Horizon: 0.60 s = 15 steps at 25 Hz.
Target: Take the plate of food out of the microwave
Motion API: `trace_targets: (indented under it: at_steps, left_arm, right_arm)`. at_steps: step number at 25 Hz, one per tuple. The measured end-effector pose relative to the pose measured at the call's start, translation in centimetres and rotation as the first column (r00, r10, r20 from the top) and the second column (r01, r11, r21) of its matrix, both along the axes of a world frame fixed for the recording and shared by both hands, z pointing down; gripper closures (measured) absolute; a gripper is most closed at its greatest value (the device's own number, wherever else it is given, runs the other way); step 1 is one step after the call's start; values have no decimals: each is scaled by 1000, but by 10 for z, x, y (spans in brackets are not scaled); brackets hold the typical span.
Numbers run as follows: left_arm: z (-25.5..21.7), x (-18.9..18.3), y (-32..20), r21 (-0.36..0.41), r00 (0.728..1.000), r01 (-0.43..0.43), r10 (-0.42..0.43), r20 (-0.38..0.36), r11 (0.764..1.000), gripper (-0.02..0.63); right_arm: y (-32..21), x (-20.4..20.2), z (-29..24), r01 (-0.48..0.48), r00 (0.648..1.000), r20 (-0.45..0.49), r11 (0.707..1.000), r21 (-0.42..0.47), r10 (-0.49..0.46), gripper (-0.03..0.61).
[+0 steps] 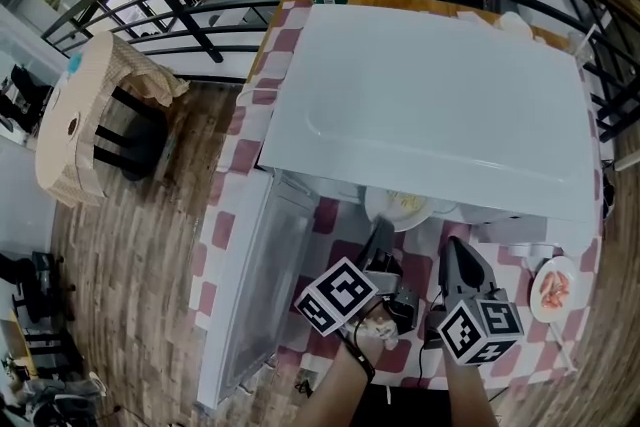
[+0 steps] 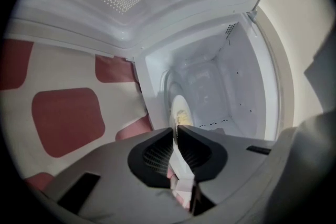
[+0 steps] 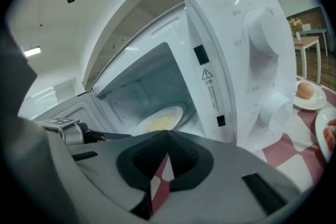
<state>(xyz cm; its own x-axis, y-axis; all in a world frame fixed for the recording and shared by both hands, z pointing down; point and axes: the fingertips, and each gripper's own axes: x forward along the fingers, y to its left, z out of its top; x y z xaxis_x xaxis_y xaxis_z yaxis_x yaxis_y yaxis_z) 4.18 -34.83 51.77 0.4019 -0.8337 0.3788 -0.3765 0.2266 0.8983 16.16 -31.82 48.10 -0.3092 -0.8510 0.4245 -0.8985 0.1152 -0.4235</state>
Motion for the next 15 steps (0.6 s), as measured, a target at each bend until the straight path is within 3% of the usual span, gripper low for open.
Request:
trace_targets:
  at_steps: [3, 7, 8, 10, 12, 15]
  left_arm:
    - [-1, -3, 4, 3, 1000, 7, -7, -5, 1000, 568]
    - [-1, -6, 9, 9, 1000, 4, -4, 2, 1000, 569]
    - [0, -7, 10, 9, 1000, 4, -4, 1, 1000, 569]
    - [0, -9, 11, 9, 1000, 4, -4, -3, 1000, 569]
    - [1, -10, 13, 8, 1000, 1, -1, -10, 1000, 568]
    - [1, -11, 15, 17, 1000, -17, 17, 7, 1000, 568]
  right_arm:
    - [-1, -6, 1, 16, 998, 62, 1000, -9, -15, 583]
    - [-6, -18, 5, 24, 967, 256, 999, -42, -13, 583]
    - [-8, -19, 6, 17, 955, 296, 999, -50, -2, 532]
    - [-12, -23, 7, 6, 916, 400, 998, -55, 17, 531]
    - [-17, -31, 4, 4, 852, 523, 998, -55, 25, 531]
    - [-23, -35, 6, 7, 795, 606, 998, -64, 33, 531]
